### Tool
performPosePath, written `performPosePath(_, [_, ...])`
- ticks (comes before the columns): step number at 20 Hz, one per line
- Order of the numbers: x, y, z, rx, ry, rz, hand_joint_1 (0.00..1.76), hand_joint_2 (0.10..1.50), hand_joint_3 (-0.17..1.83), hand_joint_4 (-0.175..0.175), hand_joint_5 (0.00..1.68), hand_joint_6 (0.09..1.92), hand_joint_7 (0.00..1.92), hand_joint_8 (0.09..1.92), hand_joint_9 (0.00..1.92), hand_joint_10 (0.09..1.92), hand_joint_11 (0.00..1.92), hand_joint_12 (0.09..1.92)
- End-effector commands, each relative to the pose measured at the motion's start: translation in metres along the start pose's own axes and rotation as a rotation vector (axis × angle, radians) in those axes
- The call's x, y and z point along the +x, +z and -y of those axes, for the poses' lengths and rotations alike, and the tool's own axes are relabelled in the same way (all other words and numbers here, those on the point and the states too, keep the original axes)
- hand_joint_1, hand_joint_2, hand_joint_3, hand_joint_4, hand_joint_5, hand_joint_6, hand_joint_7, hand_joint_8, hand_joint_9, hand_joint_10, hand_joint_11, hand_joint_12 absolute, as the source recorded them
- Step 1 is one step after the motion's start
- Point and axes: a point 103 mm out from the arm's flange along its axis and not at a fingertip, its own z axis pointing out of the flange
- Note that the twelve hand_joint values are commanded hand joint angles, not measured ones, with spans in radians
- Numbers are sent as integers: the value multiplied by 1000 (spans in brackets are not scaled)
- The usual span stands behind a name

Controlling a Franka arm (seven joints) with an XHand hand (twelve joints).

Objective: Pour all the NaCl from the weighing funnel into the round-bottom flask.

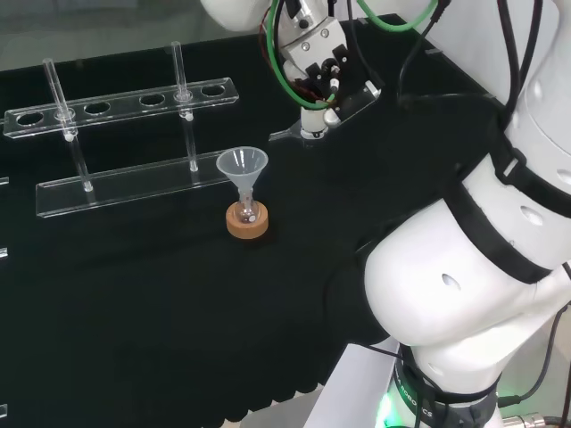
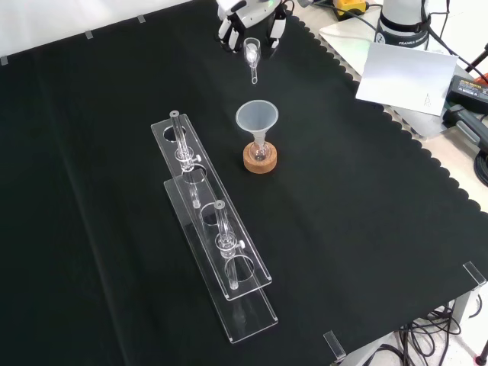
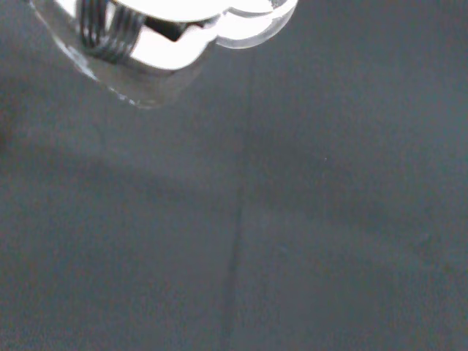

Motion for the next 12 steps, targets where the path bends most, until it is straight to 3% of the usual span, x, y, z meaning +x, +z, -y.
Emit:
performPosePath(1, [13,-4,-8,8,-13,34,1122,727,502,175,1308,547,812,627,1243,116,1094,847])
performPosePath(12, [22,-7,-22,37,-20,71,1122,727,502,175,1307,548,809,628,1244,113,1092,850])
